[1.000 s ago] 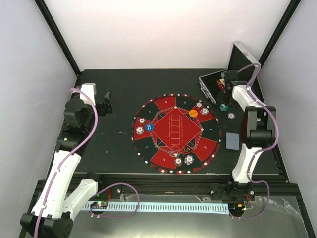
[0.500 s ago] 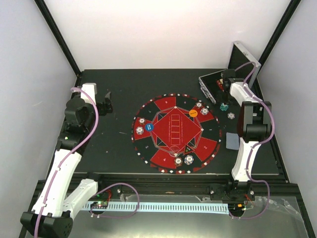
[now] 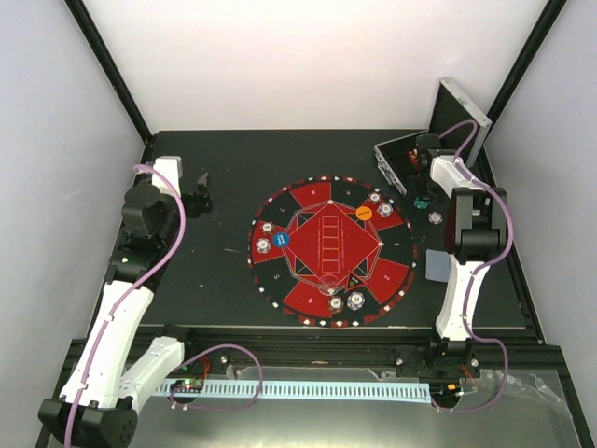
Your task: Distribute texas hold em gaming equipment
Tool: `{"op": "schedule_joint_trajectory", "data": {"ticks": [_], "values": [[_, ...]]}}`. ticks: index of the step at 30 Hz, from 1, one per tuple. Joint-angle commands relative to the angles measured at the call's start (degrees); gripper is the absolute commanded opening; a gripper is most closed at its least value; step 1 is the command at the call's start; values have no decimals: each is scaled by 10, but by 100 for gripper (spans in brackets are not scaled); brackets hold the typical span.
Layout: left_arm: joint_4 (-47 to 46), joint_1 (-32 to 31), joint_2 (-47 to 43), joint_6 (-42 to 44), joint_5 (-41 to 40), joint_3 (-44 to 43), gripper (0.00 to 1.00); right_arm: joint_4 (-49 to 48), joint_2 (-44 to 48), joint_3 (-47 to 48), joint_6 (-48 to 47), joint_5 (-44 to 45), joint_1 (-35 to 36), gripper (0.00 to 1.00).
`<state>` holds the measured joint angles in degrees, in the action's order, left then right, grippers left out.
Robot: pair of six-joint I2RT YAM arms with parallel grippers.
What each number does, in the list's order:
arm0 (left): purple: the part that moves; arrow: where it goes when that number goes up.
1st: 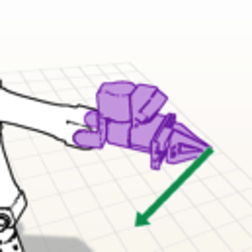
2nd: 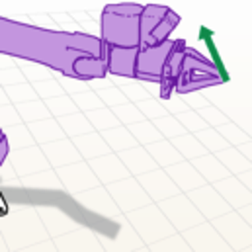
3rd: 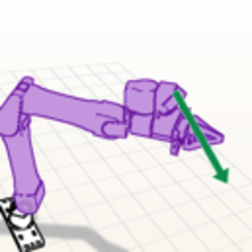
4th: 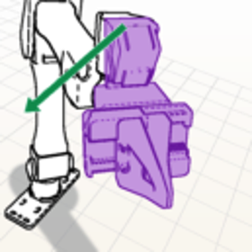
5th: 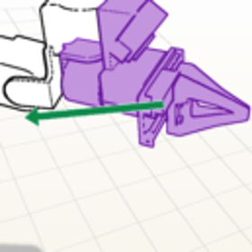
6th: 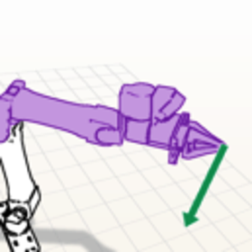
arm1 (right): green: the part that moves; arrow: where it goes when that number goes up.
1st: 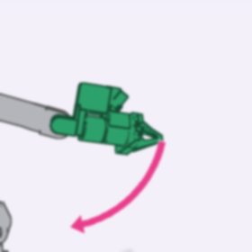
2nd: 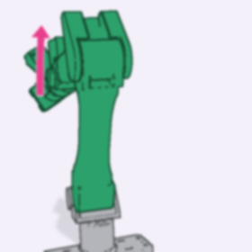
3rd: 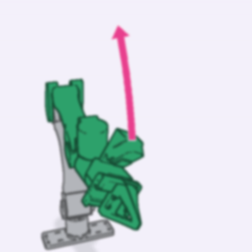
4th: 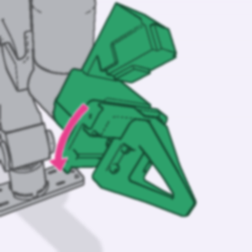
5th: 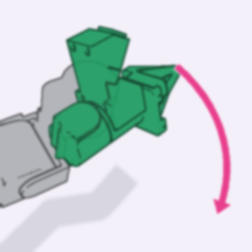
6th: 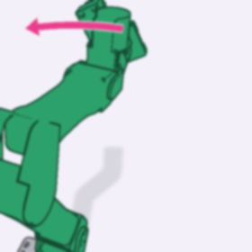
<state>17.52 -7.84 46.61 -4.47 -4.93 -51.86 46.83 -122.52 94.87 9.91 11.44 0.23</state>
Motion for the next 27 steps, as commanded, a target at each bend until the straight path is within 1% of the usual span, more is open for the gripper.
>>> {"op": "schedule_joint_trajectory", "data": {"ticks": [1,8,17,27], "values": [[-7,4,1,0,5,-5,99,5,-6,17,-6,1,-1,63],[-7,5,1,1,4,-4,99,7,-4,19,-6,6,-1,54],[-7,4,1,0,4,-4,99,17,11,27,-9,12,-2,40],[-7,5,-1,-1,4,-4,99,32,56,25,-7,10,3,37]]}}
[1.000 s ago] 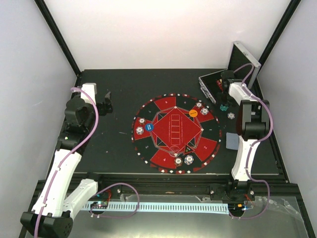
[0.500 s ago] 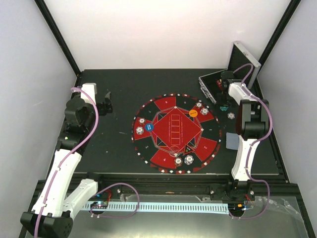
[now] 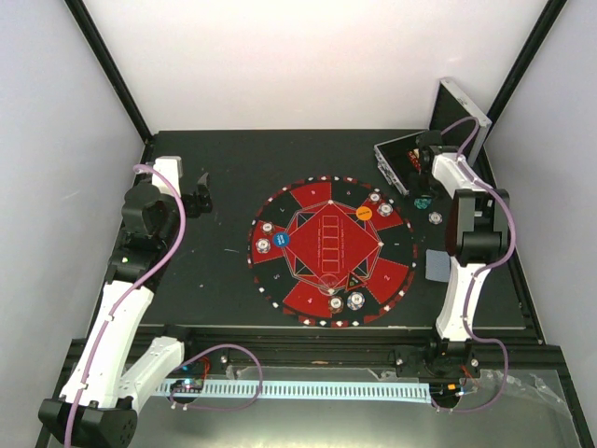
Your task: Distribute texas hold em gaming equipment
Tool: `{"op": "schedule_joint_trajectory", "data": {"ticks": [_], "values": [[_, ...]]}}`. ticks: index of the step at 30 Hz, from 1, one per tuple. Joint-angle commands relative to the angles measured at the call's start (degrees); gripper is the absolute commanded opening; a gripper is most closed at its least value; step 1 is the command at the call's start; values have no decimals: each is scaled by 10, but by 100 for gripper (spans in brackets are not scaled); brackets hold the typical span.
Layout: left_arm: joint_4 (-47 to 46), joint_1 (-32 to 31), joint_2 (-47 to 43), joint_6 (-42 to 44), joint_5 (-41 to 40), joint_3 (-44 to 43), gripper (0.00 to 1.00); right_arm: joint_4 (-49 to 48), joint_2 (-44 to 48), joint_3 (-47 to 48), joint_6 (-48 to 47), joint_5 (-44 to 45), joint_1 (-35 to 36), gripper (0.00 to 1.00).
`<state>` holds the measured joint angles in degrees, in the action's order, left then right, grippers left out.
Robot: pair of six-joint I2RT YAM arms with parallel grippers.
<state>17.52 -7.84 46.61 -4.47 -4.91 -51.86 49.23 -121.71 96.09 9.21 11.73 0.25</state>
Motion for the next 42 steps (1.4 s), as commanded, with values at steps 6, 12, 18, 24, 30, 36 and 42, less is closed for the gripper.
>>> {"op": "schedule_joint_trajectory", "data": {"ticks": [6,12,18,24,30,36,42], "values": [[-7,4,0,-1,4,-4,99,10,82,-7,3,-6,28,36],[-7,5,0,-1,7,-4,99,-16,134,-94,23,-48,74,36],[-7,5,1,-4,12,-4,99,-38,161,-158,48,-69,148,37],[-7,5,1,-5,14,-4,99,-48,133,-164,72,-61,195,37],[-7,5,-1,-5,13,-4,99,-53,102,-156,82,-44,200,37],[-8,5,-1,-5,14,-4,99,-59,79,-155,85,-25,200,37],[-8,5,-1,-5,14,-4,99,-56,62,-146,90,-5,199,37]]}}
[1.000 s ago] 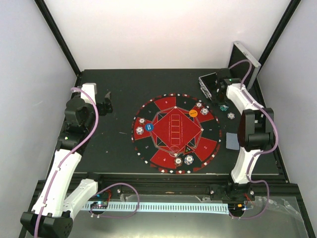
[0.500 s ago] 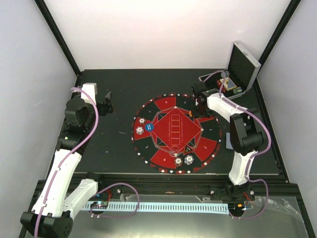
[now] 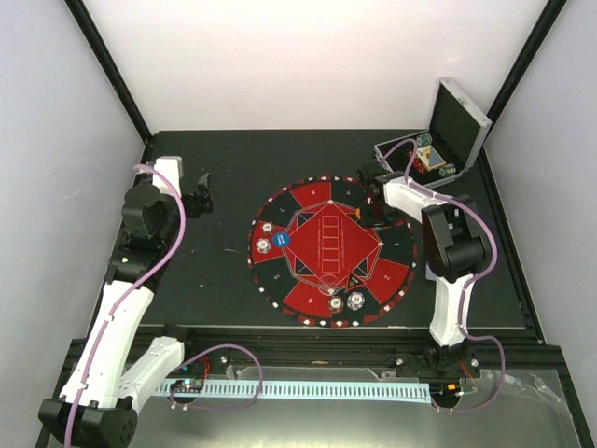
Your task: Distribute texas hold em gaming equipment
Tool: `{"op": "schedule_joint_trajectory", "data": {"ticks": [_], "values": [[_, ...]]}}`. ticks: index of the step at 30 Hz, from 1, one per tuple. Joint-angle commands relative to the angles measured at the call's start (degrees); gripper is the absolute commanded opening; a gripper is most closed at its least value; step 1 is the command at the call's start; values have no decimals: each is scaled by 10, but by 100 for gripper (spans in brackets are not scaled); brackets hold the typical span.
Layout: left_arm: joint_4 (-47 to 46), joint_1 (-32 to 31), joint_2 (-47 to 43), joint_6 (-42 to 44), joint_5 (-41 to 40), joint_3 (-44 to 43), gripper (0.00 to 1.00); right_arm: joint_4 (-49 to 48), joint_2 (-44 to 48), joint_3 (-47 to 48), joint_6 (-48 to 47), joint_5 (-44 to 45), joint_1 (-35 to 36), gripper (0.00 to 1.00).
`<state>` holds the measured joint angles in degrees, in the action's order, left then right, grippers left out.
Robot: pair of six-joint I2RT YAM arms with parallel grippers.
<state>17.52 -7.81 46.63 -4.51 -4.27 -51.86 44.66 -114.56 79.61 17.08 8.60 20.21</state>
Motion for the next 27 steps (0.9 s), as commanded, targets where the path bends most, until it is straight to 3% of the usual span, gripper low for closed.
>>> {"op": "schedule_joint_trajectory", "data": {"ticks": [1,18,27], "values": [[-7,5,-1,-5,7,-4,99,-11,-12,21,13,27,-1,37],[-6,5,-1,-4,5,-4,99,-14,-22,21,17,34,-9,37],[-7,4,-2,-3,4,-4,99,-13,-25,19,19,38,-9,44]]}}
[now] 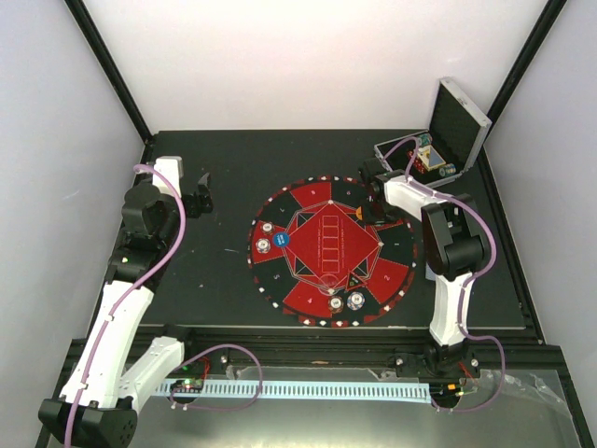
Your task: Distribute texas hold em gaming equipment
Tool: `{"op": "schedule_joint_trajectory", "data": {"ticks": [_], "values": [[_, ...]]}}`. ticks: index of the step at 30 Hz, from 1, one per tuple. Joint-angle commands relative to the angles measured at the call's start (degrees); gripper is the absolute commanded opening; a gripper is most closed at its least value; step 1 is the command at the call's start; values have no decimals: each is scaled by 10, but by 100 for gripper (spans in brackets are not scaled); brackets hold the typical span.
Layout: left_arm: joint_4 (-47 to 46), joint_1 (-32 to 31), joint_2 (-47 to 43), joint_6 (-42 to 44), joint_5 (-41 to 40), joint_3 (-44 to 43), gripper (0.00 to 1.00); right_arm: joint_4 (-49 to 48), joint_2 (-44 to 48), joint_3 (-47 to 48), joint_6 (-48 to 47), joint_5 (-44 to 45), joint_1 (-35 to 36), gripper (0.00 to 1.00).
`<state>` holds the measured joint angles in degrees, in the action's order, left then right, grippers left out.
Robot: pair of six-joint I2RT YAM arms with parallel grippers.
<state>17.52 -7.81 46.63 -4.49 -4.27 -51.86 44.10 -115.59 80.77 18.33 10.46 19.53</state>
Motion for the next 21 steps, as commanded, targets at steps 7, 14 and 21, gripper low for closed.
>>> {"op": "schedule_joint_trajectory", "data": {"ticks": [7,14,21], "values": [[-7,4,-3,-3,4,-4,99,-8,-13,4,7,22,-2,51],[-7,5,-4,-3,3,-4,99,-9,10,-9,0,2,-2,53],[-7,5,-5,-4,4,-4,99,-3,72,-30,-8,-10,-2,58]]}}
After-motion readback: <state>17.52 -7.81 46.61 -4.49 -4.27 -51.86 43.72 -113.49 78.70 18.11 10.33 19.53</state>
